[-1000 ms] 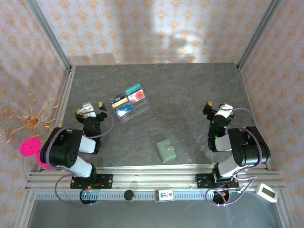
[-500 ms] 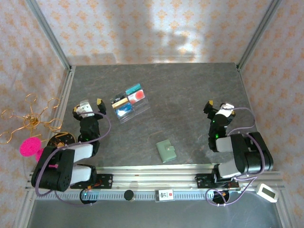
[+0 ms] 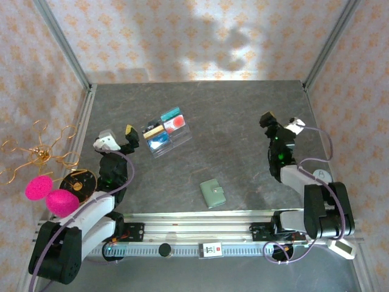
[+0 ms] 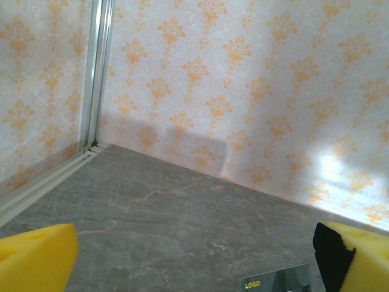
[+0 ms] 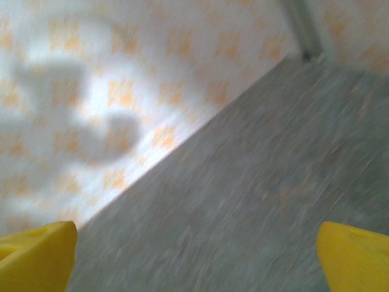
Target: Take the credit cards out of the card holder
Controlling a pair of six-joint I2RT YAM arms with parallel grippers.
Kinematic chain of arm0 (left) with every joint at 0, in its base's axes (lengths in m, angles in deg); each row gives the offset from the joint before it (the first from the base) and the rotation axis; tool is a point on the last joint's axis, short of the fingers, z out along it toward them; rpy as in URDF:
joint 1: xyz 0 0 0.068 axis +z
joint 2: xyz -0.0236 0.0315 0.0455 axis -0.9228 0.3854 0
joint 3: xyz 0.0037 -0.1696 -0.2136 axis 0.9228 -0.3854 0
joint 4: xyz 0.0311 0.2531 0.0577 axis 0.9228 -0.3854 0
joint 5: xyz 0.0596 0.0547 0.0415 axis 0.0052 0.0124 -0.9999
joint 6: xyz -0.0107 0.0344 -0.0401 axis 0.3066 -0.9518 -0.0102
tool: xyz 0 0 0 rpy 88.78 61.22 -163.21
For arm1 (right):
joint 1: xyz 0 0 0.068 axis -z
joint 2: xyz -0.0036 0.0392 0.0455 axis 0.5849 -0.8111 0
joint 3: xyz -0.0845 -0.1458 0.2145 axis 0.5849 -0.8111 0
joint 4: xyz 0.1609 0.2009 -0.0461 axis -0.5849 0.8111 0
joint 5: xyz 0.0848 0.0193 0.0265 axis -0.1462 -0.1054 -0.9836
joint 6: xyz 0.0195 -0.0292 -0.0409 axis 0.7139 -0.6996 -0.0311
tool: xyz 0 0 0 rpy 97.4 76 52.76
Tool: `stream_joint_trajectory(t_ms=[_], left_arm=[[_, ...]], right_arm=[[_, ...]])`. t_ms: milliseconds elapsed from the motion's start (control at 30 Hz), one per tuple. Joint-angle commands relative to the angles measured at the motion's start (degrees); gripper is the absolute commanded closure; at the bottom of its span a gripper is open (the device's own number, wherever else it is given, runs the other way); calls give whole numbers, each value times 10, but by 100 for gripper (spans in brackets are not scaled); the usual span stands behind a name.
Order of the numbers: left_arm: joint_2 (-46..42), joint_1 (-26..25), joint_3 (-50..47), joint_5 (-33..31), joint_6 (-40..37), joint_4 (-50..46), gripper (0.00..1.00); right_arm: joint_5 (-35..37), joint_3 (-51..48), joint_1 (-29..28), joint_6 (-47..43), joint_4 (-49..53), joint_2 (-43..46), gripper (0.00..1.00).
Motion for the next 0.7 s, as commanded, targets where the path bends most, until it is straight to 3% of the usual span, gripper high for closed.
stream_joint_trajectory(t_ms=[0,100,333,467,667], left_arm=[[-9,-2,35,-1,74,-63,1],[-9,-1,54,9,133,-91,1],[-77,2,37,40,302,-128,1],[-112,7,26,140,285,-98,1],[-106,8,29,219,325,-84,1]], right_arm=[[-119,19,-52,1,26,-24,0],[-164,59,-106,-38,54,-66,2],[-299,139,-187,-90,53,-180,22],[-326,209,-224,-105,88,-250,30],[-312,289,-255,-80,86,-327,39]])
